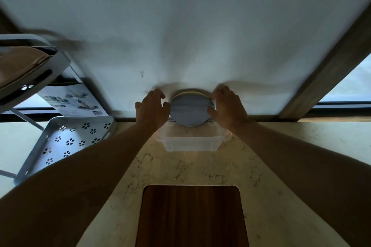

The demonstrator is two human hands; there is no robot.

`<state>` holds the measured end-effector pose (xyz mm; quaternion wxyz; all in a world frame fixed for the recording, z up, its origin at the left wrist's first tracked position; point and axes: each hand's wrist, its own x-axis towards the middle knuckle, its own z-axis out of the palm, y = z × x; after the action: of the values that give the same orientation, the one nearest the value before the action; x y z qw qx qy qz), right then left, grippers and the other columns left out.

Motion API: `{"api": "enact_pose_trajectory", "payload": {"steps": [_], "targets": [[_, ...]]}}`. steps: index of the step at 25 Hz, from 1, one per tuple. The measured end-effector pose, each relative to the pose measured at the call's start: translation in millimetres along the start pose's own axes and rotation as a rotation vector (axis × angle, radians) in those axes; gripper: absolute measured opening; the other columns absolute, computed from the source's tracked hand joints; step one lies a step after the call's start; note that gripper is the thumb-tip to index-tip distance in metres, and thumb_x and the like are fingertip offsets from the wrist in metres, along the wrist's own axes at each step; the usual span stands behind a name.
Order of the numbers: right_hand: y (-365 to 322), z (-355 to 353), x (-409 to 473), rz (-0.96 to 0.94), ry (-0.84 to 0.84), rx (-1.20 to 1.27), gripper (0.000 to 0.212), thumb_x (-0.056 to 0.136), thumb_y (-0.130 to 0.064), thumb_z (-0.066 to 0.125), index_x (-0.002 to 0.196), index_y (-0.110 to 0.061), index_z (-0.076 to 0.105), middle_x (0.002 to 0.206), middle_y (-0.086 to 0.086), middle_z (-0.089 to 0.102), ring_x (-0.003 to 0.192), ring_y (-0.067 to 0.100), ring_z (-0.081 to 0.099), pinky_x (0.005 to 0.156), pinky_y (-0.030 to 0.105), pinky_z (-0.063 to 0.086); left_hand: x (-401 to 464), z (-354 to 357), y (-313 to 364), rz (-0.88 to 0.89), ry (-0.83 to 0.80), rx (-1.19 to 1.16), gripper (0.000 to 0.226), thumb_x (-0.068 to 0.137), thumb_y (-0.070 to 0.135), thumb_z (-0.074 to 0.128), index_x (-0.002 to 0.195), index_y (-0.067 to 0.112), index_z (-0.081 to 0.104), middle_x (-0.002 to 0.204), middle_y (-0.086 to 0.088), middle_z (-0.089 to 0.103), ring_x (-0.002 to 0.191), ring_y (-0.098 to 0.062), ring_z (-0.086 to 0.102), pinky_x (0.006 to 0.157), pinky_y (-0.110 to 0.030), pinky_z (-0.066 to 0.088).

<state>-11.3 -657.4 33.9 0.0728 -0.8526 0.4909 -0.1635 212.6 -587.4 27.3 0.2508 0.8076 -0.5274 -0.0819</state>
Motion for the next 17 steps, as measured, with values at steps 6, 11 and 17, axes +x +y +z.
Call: {"api": "enact_pose_trajectory", "payload": {"steps": [6,11,17], "targets": [[-38.5,-28.3,-2.1,-0.005,-0.021,0.087,0.04,0.087,-0.033,0.065,0.115,-0.004,0.059,0.114,0.018,0.059,0.099,0.038,0.059,0.088,0.044,0.047,-18.7,-43.2,0.0,0.087,0.056,0.016,0.021,0.089,0.031,0.055,0.105,0.018,0.06,0.097,-0.006,0.065,0.099,-0.027,0.058,0.09,-0.044,0.042],[-103.3,-62.0,-1.4,-0.05,-0.035,0.221,0.044,0.089,-0.04,0.063,0.118,-0.007,0.061,0.115,0.013,0.064,0.108,0.029,0.06,0.091,0.037,0.046,-47.8,-102.6,0.2,0.008,0.087,-0.108,0.032,0.09,0.038,0.057,0.115,0.018,0.061,0.103,-0.003,0.065,0.098,-0.021,0.059,0.085,-0.037,0.048],[-208.6,-103.1,-16.9,-0.123,0.032,0.333,0.044,0.091,-0.049,0.058,0.116,-0.013,0.062,0.102,0.004,0.072,0.101,0.022,0.064,0.085,0.032,0.045,-94.6,-210.9,-3.7,0.072,0.233,-0.099,0.03,0.089,0.031,0.06,0.115,0.018,0.06,0.104,-0.003,0.066,0.083,-0.016,0.058,0.076,-0.03,0.045]]}}
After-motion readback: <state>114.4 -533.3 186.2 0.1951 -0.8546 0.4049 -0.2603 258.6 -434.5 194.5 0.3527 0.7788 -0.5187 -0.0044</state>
